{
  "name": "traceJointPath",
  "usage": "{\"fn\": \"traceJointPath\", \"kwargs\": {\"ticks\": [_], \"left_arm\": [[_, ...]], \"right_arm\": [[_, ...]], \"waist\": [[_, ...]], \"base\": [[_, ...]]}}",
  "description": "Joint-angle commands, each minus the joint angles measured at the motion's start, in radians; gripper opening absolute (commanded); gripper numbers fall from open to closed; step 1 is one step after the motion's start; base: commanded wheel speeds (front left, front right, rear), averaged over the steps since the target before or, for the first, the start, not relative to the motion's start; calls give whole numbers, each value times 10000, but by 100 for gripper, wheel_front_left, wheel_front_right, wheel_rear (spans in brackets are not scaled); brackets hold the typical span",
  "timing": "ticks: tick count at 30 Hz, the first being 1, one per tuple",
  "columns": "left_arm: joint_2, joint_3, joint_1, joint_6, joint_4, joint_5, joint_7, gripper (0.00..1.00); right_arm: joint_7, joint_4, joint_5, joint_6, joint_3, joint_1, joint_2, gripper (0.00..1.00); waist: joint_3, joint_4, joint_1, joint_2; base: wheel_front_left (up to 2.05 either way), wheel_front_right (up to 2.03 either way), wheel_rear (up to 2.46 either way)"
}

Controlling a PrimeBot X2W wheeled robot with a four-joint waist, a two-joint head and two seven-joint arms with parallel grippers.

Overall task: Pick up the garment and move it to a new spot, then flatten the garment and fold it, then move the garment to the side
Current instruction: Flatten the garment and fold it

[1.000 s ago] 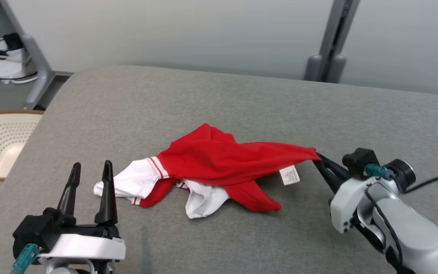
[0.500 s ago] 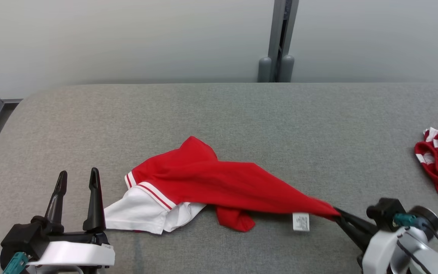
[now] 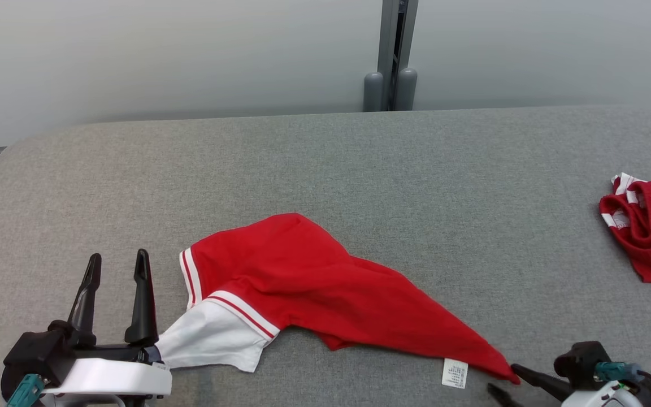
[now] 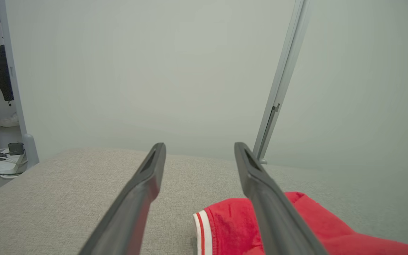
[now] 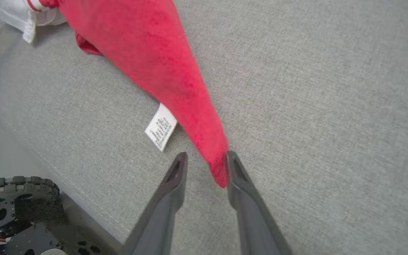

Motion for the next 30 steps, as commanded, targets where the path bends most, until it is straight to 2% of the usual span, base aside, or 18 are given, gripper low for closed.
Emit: {"fn": "traceJointPath", "kwargs": {"ticks": [1,5,9,13,18,19,26,30], "left_arm": [[37,-7,-68,-55,15,64,3,100],[83,6,-55,-47,32,108,1,100],[165,28,-1,-53,48,122,3,100],[234,-28,-16,-57,119,70,145,100],[279,-89,-89,-54,97,-6,293,100],[279,-89,-89,-54,97,-6,293,100],[314,-266,-95,-68,177,-131,668,100],[347,-358,-147,-78,205,-188,881,100]], "right_arm": [[97,-258,166,-1,-40,9,33,100],[-146,-1022,652,-1,-334,-70,-61,100],[-842,-1795,961,0,-841,-118,-158,100],[-1945,-1775,919,0,-1891,-76,182,100],[-2677,-1015,536,0,-3629,107,1436,100],[-2677,-1015,536,0,-3629,107,1436,100],[-2833,-318,-897,0,-6256,260,3685,100],[-2829,-218,-1654,0,-6785,305,4363,100]], "waist": [[1,-24,0,0],[-50,-74,0,0],[-89,-83,0,0],[-99,-85,0,0],[-45,-76,0,0],[-45,-76,0,0],[-50,-13,0,0],[-52,32,0,0]], "base": [[0,0,0],[0,0,0],[0,0,0],[0,0,0],[0,0,0],[0,0,0],[0,0,0],[0,0,0]]}}
